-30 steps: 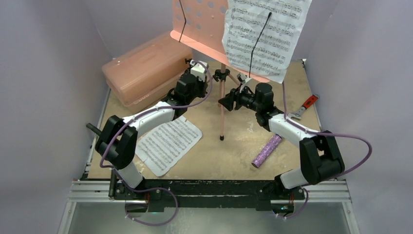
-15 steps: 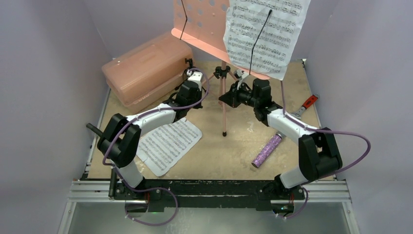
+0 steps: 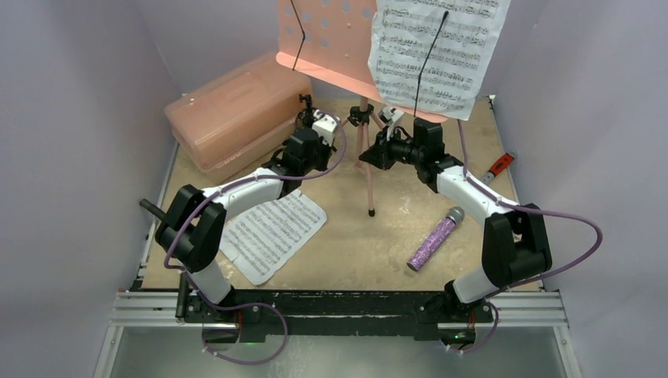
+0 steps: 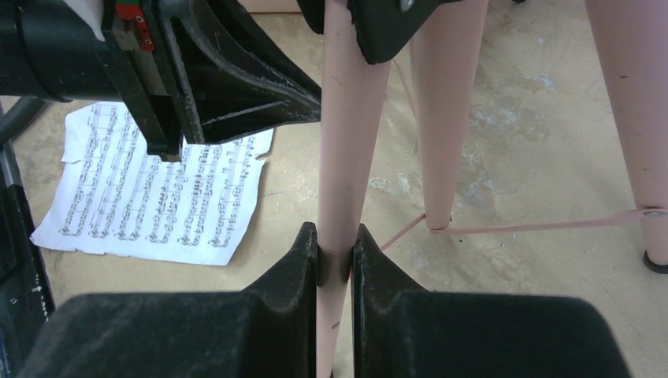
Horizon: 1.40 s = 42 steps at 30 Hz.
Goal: Set up the instrument practice props
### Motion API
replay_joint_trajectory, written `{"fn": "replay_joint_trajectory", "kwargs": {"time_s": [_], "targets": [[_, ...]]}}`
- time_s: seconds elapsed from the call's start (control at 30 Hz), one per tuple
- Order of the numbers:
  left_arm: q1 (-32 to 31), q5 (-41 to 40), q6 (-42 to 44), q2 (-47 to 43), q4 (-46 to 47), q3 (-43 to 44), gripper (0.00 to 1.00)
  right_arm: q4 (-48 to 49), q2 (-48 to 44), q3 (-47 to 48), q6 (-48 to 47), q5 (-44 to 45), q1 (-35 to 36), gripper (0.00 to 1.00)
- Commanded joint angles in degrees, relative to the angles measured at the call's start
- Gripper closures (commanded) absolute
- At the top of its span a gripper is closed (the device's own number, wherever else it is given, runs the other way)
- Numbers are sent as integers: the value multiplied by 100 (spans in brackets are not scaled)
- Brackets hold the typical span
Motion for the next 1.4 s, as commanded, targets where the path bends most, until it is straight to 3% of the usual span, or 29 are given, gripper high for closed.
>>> {"fn": "replay_joint_trajectory", "kwargs": {"time_s": [0.0, 0.13, 0.23, 0.33, 0.47, 0.6, 0.7, 0.83, 1.17, 1.37], "targets": [[23, 1120, 1662, -78, 258, 467, 81, -352, -349, 183, -864, -19, -103, 100], [25, 893, 1857, 41, 196, 754, 59, -562, -456, 186, -1037, -65, -220, 100], [47, 1087, 2142, 31, 455, 737, 54, -634, -487, 197, -1124, -223, -308, 100], [123, 1801, 2351, 107, 777, 712, 55, -666, -478, 208, -1176, -361, -371, 100], [186, 2323, 2443, 337, 1027, 792, 58, -682, -472, 212, -1267, -551, -387, 100], [187, 2294, 2484, 600, 1375, 880, 63, -718, -456, 255, -1282, -595, -392, 100], [189, 2154, 2524, 804, 1511, 1006, 72, -794, -451, 316, -1304, -588, -407, 100], [187, 1939, 2679, 868, 1568, 1006, 99, -937, -431, 451, -1321, -538, -468, 100], [195, 492, 2741, 485, 1383, 480, 100, -1517, -201, 997, -1326, -314, -610, 100], [199, 575, 2699, 476, 1374, 348, 100, -1596, -82, 1158, -1332, -409, -619, 100]]}}
